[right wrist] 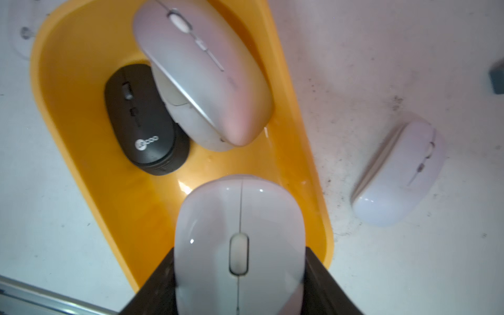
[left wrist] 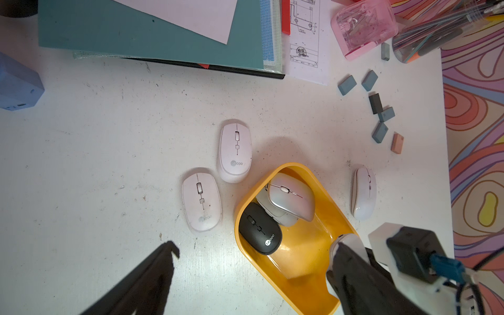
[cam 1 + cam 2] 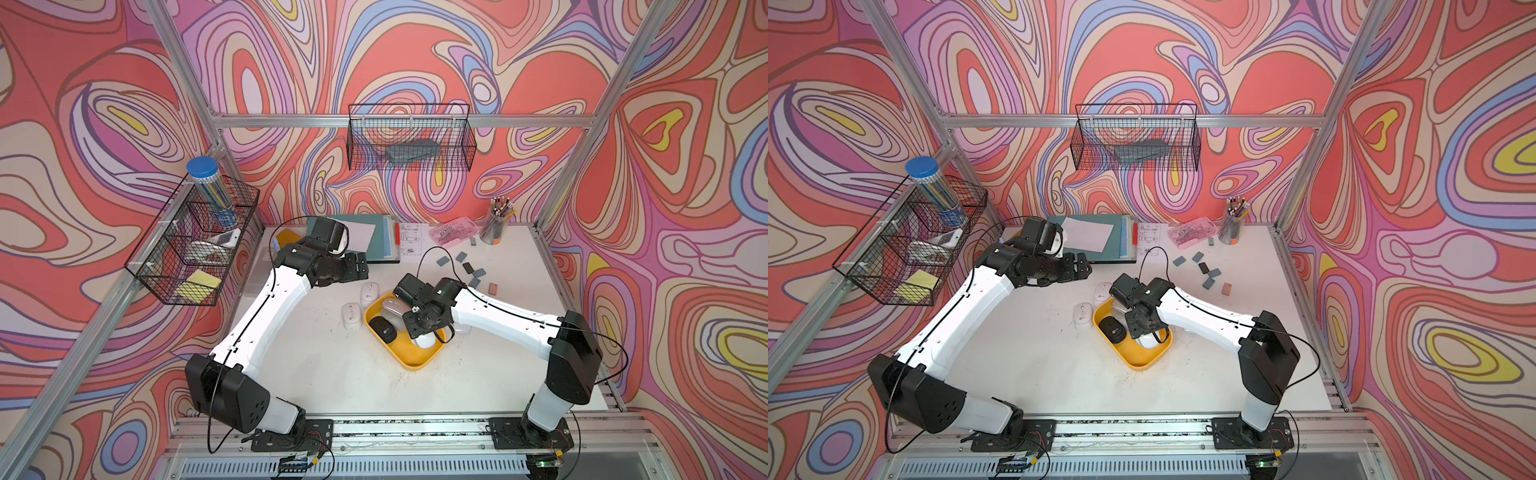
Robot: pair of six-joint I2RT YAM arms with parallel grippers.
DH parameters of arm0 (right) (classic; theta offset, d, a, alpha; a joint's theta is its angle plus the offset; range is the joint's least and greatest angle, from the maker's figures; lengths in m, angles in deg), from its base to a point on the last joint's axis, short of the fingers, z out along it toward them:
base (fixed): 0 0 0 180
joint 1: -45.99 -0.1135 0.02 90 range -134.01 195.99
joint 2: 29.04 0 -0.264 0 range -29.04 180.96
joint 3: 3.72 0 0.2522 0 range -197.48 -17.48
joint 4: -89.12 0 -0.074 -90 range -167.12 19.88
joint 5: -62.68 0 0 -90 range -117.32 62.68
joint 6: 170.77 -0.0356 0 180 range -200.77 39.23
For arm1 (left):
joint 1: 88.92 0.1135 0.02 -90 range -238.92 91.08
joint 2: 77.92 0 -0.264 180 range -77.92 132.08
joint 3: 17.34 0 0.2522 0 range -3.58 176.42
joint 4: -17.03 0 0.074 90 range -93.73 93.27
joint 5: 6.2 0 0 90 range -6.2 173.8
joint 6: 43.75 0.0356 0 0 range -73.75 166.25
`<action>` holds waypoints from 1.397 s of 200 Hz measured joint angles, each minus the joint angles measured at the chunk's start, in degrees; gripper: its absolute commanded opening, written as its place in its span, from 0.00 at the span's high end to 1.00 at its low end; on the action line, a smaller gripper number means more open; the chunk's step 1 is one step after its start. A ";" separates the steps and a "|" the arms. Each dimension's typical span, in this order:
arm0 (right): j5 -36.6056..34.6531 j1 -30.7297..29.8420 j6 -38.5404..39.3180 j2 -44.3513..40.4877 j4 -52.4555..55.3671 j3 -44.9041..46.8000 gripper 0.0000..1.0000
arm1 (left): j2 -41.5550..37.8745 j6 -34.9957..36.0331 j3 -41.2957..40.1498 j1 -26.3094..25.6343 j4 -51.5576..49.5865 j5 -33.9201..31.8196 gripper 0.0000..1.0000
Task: Take out the mouse from the storage box
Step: Pick up the mouse from the storage box, then place the mouse at the center of the board.
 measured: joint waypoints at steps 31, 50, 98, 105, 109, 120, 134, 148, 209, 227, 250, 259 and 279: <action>-2.36 12.96 -0.02 -5.42 0.33 4.98 0.61 | 0.00 -0.02 0.00 0.00 0.07 0.20 0.05; -3.06 23.37 0.04 -7.78 -0.74 7.58 0.61 | 0.00 0.00 0.00 0.00 0.22 0.37 0.05; -1.20 37.75 -0.02 -4.50 -5.75 12.00 0.63 | 0.00 0.00 0.00 0.00 0.37 0.57 0.05; -1.07 38.29 -0.02 -3.13 -6.27 12.37 0.63 | 0.00 0.00 0.00 0.02 0.37 0.57 0.05; -0.96 38.40 -0.02 -2.40 -6.64 12.57 0.63 | 0.00 0.00 0.00 0.02 0.37 0.57 0.05; -0.83 38.73 -0.04 -0.17 -7.76 13.27 0.63 | 0.00 0.02 0.00 0.02 0.39 0.59 0.05; -0.63 38.86 -0.13 2.05 -9.20 14.64 0.62 | 0.00 0.02 0.00 0.00 0.39 0.61 0.05; -0.59 39.10 -0.42 3.72 -9.88 15.96 0.58 | 0.00 0.07 0.00 0.02 0.39 0.63 0.05; -0.50 39.50 -0.76 4.52 -10.75 16.11 0.27 | 0.00 0.17 0.00 0.00 0.42 0.68 0.05; -0.90 39.47 -0.85 3.69 -10.40 16.22 0.25 | 0.00 0.17 0.00 0.00 0.42 0.79 0.05; -2.01 38.14 -0.85 -1.92 -7.74 15.96 0.25 | 0.02 0.17 0.00 0.00 0.42 0.83 0.05; -2.69 36.26 -0.85 -5.60 -6.25 15.15 0.26 | 0.02 0.20 0.00 0.00 0.42 0.83 0.05; -2.34 27.87 -0.85 -12.04 -5.35 10.93 0.28 | 0.07 0.44 0.00 0.00 0.42 0.76 0.05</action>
